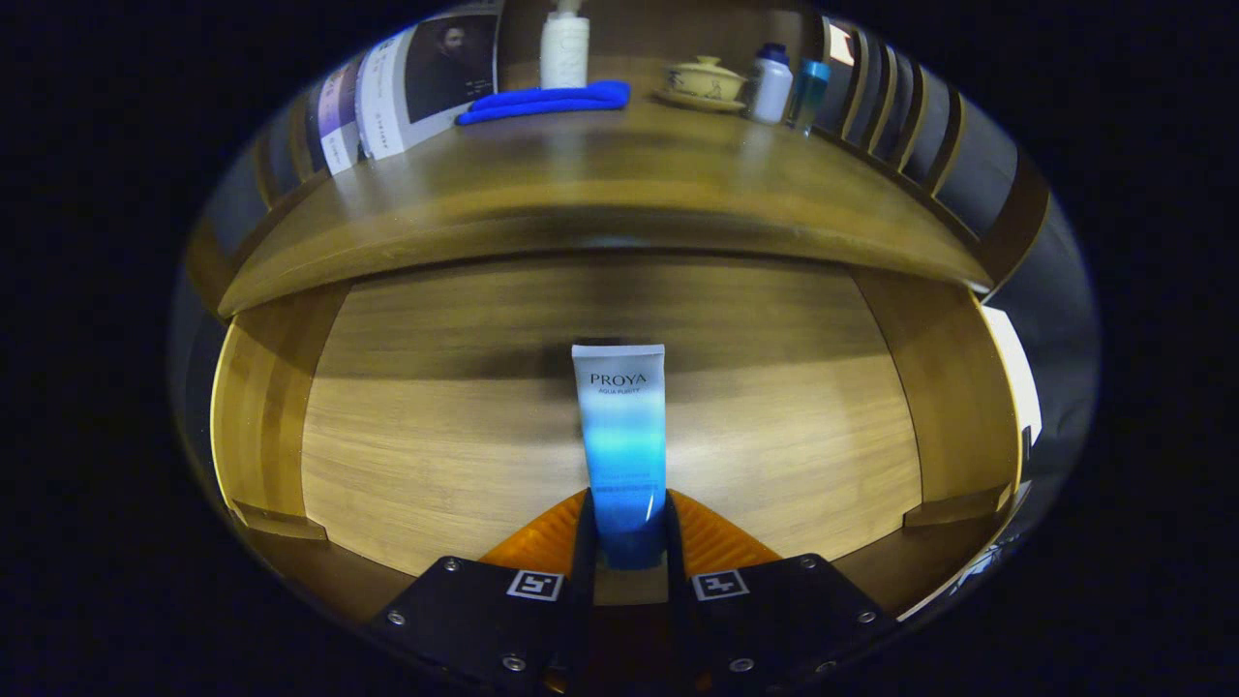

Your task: Pull open the drawer, take out the items inside it, and place them on the countertop above the cabinet.

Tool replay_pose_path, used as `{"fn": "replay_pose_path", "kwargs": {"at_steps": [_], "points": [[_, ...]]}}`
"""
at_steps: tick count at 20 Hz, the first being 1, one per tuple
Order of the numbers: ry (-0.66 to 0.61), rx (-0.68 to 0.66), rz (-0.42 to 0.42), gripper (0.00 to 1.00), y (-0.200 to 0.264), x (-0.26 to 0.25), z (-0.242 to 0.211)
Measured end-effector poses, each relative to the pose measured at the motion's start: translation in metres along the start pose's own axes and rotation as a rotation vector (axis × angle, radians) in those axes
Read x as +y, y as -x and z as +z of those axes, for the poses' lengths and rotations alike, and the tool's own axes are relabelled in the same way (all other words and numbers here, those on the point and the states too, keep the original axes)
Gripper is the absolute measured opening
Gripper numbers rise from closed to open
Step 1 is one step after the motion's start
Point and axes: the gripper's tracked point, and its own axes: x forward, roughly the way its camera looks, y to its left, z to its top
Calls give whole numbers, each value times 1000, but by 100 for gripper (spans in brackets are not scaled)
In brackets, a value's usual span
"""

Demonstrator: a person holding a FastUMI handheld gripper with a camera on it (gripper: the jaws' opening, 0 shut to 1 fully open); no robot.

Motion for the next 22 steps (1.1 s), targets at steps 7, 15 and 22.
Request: {"fn": "replay_pose_path", "kwargs": {"at_steps": [7,15,22], "points": [[70,-85,-44,34,44,0,13],[70,-167,-93,34,85,-6,26],[27,-281,-82,34,109,-7,68]]}}
